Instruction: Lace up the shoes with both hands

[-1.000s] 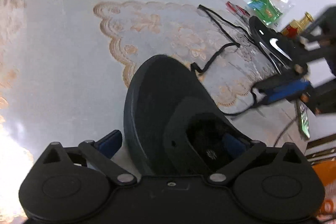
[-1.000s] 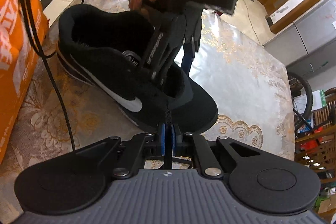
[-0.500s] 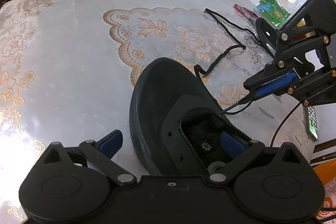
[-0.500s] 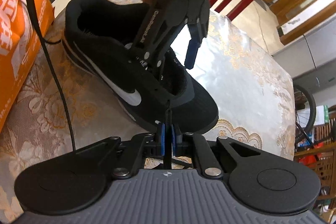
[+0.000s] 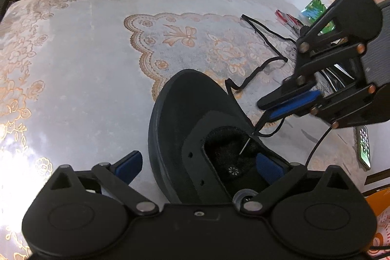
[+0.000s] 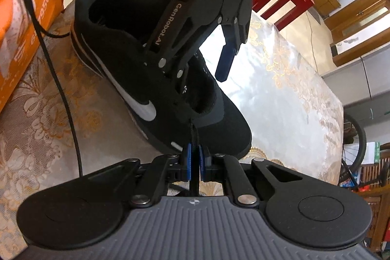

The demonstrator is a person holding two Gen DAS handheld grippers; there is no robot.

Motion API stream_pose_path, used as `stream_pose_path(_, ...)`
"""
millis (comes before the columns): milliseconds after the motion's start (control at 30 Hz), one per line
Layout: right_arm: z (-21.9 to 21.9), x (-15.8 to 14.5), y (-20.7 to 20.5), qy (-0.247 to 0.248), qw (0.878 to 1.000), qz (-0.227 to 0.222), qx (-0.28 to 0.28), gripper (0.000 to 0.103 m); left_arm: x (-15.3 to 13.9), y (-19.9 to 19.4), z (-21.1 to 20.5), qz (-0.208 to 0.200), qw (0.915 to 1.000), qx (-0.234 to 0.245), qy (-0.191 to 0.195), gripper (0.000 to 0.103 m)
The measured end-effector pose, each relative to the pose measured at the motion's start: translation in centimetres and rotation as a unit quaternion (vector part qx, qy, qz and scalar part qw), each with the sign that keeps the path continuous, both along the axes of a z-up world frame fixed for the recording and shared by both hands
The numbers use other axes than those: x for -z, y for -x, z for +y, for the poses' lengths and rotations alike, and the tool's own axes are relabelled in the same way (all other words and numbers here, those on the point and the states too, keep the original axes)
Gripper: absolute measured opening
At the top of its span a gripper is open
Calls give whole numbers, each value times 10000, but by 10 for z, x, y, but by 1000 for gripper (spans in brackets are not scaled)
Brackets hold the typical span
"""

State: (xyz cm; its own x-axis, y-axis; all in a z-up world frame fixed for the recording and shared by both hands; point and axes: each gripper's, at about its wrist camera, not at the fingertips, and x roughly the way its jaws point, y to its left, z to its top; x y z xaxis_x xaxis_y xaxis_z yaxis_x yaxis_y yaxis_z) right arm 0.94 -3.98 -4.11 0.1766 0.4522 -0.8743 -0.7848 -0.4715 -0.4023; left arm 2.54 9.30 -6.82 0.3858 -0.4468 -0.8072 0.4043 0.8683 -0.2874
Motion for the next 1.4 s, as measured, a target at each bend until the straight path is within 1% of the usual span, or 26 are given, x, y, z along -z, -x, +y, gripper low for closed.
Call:
stream_pose_path(100, 3, 6, 1, -58, 10000, -38, -66, 7, -4, 8, 1, -57, 9999, -119, 24, 100)
stream_pose_path(200, 5, 0, 4, -212, 9996, 194, -5, 7, -11, 21, 4, -132, 9995, -290, 55, 99)
stream_pose_path(267, 6, -2, 4, -198, 9996, 217, -5, 7, -16, 31, 5, -186, 9990, -401, 78, 99)
stream_pose_path(300, 5, -2, 3, -156, 9997, 185, -10, 9, -19, 36, 6, -224, 9986, -478, 79, 99)
stream_pose_path(333, 4, -3, -1, -98, 9998, 170, 42, 19, -21, 41, 6, -261, 9981, -553, 88, 99)
stream_pose_path(367, 4, -5, -4, -49, 9997, 181, 151, 21, -21, 44, 5, -298, 9977, -598, 71, 99)
stream_pose_path(567, 8, -39, -24, -58, 9947, 633, 809, 21, -23, 64, 0, -519, 9949, -862, -32, 99)
stream_pose_path(633, 15, -51, -23, -57, 9935, 804, 804, 21, -23, 70, -1, -593, 9937, -950, -67, 99)
stream_pose_path(667, 22, -56, -20, 6, 9938, 875, 686, 21, -23, 74, -2, -629, 9930, -994, -84, 99)
stream_pose_path(700, 29, -60, -16, 129, 9941, 939, 533, 21, -24, 77, -3, -666, 9923, -1038, -101, 99)
stream_pose_path(733, 40, -59, -15, 399, 9931, 1022, 403, 21, -24, 80, -4, -703, 9916, -1082, -119, 99)
stream_pose_path(800, 69, -53, -16, 1117, 9855, 1245, 277, 21, -24, 87, -5, -776, 9900, -1170, -153, 99)
stream_pose_path(867, 97, -46, -19, 1811, 9724, 1449, 234, 21, -25, 93, -7, -849, 9882, -1257, -187, 99)
stream_pose_path(933, 122, -38, -29, 2438, 9557, 1593, 424, 21, -23, 99, -8, -922, 9863, -1361, -157, 99)
stream_pose_path(1000, 142, -32, -33, 2990, 9386, 1657, 464, 21, -22, 102, -9, -991, 9844, -1442, -160, 99)
stream_pose_path(1033, 149, -28, -33, 3190, 9329, 1615, 432, 21, -21, 104, -10, -1029, 9834, -1484, -170, 100)
stream_pose_path(1100, 159, -19, -29, 3488, 9257, 1434, 292, 26, -22, 108, -11, -1088, 9814, -1567, -205, 100)
stream_pose_path(1133, 161, -14, -27, 3619, 9226, 1316, 212, 31, -23, 109, -12, -1101, 9806, -1604, -238, 100)
stream_pose_path(1167, 163, -7, -24, 3755, 9192, 1175, 128, 34, -24, 111, -12, -1114, 9800, -1626, -270, 100)
stream_pose_path(1233, 163, 4, -17, 3961, 9130, 975, -25, 33, -26, 113, -13, -1143, 9791, -1652, -331, 100)
stream_pose_path(1300, 158, 10, -9, 4025, 9119, 775, -216, 33, -27, 113, -15, -1169, 9785, -1655, -374, 100)
stream_pose_path(1333, 154, 11, -5, 4000, 9137, 648, -306, 28, -26, 112, -16, -1170, 9784, -1661, -388, 100)
stream_pose_path(1367, 149, 13, -3, 3930, 9174, 493, -388, 20, -26, 112, -16, -1158, 9783, -1675, -389, 100)
stream_pose_path(1400, 143, 15, 0, 3858, 9208, 338, -469, 15, -26, 112, -15, -1130, 9783, -1693, -388, 100)
